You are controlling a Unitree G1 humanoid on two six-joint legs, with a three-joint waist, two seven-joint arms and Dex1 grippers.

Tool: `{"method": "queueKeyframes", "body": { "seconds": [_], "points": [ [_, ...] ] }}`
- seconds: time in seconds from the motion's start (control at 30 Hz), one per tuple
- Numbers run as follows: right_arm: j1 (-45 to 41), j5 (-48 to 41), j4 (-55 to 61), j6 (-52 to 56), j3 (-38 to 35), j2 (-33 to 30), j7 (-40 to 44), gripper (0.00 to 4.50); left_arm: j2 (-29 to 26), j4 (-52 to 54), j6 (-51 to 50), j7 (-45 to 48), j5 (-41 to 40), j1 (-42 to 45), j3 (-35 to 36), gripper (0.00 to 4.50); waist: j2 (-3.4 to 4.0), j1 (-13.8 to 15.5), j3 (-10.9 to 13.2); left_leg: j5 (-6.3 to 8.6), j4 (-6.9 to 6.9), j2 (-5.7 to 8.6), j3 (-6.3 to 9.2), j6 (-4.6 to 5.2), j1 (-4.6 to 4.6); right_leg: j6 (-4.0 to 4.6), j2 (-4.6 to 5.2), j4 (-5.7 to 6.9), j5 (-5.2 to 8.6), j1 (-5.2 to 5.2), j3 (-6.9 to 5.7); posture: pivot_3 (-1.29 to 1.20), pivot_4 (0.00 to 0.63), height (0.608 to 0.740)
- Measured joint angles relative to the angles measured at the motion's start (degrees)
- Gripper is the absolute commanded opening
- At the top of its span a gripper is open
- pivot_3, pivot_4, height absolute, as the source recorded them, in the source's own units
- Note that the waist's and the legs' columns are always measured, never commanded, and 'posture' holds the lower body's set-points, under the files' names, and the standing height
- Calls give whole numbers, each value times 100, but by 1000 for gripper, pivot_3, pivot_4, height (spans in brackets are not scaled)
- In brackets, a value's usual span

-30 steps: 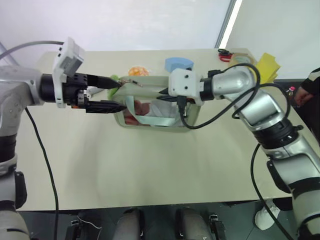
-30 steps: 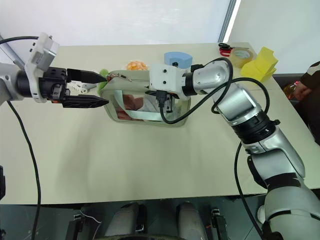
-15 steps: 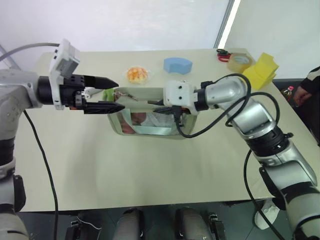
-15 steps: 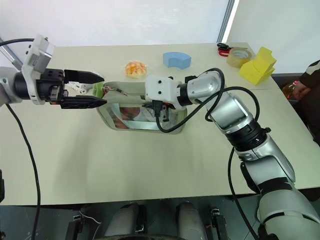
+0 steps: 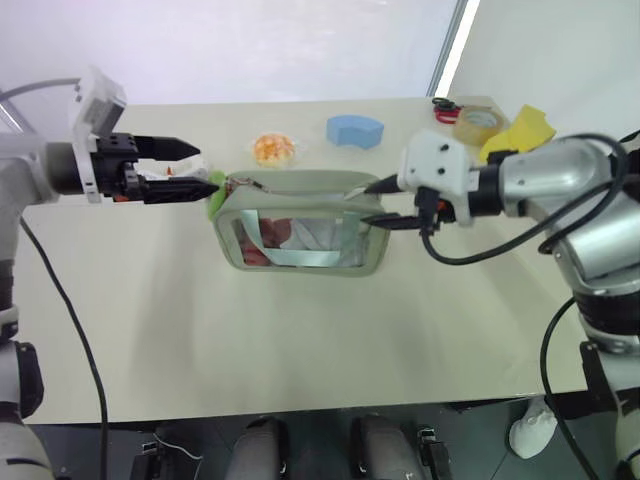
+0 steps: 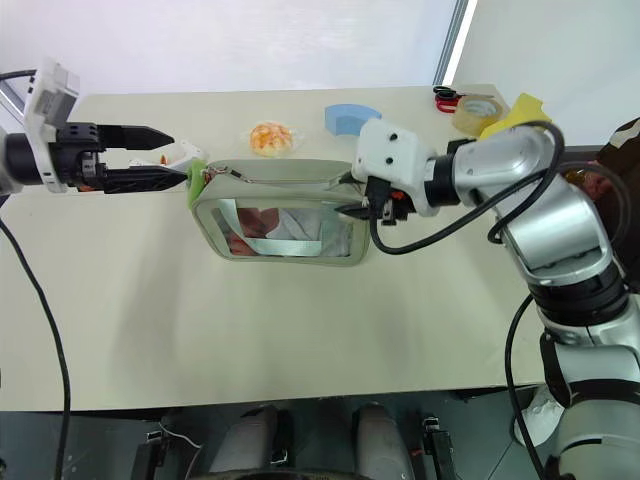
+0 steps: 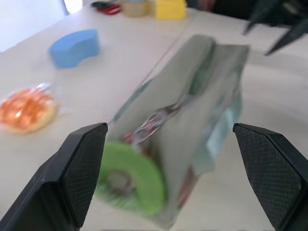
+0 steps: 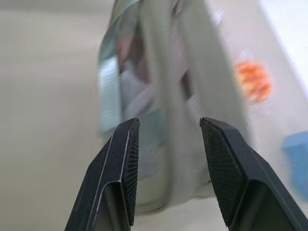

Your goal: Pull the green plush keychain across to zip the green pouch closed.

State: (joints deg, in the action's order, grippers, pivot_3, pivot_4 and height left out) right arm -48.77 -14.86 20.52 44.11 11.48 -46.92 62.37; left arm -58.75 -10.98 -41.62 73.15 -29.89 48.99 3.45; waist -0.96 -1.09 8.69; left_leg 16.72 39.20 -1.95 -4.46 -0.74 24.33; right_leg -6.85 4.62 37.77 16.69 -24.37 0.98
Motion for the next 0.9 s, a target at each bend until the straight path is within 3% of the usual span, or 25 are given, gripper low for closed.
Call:
{"method": "queueKeyframes", "body": {
  "seconds": [0.1, 0.2, 0.27, 0.3, 0.53, 0.63, 0.8, 0.9],
  "points": [
    [151, 12, 12, -25, 43, 158, -177, 2049, 72, -422, 273, 64, 236, 104, -113, 4500, 0, 19, 0, 0, 1, 1, -2, -1, 5, 0, 1, -1, 0, 0, -2, 0, 150, 740],
    [209, 80, -88, -181, 149, 264, -297, 1267, 172, -789, 494, 124, 428, 308, -197, 4500, -2, 38, 0, 0, 4, 3, -4, -1, 6, 0, 3, -2, 0, 1, -2, 0, 150, 740],
    [327, 143, -194, -266, 205, 284, -339, 275, 225, -950, 631, 167, 512, 368, -223, 4500, -2, 42, -1, 0, 5, 4, -4, -1, 6, 0, 3, -4, 0, 4, -2, 0, 150, 740],
    [376, 164, -233, -282, 231, 284, -348, 60, 255, -1028, 702, 176, 564, 369, -229, 4500, -2, 38, -1, -1, 4, 4, -3, -1, 6, 0, 3, -4, 0, 4, -2, 0, 150, 740],
    [370, 142, -262, -253, 216, 314, -467, 60, 409, -1381, 970, 247, 806, 368, -272, 4500, -1, 9, 0, -1, 4, 1, -1, -1, 6, 0, 3, -2, 0, 2, -5, 0, 150, 740],
    [261, -139, -157, 44, -67, 253, -420, 885, 382, -1438, 979, 330, 820, 370, -264, 4500, -1, 18, 0, -1, 4, 1, 0, -1, 6, 0, 3, -1, 0, 2, -6, 0, 150, 740],
    [-77, -678, 42, 496, -570, 22, -286, 3318, 277, -1650, 1079, 437, 910, 429, -255, 4500, -1, 27, 0, 0, 4, 1, 0, 0, 6, 0, 3, -2, 0, 2, -5, 0, 150, 740],
    [-58, -651, -11, 368, -545, -123, -231, 3318, 268, -1740, 1126, 472, 943, 535, -252, 4500, -2, 38, -1, 2, 4, 3, -3, 4, 7, 0, 4, -3, 0, 2, -5, 0, 150, 740]
  ]
}}
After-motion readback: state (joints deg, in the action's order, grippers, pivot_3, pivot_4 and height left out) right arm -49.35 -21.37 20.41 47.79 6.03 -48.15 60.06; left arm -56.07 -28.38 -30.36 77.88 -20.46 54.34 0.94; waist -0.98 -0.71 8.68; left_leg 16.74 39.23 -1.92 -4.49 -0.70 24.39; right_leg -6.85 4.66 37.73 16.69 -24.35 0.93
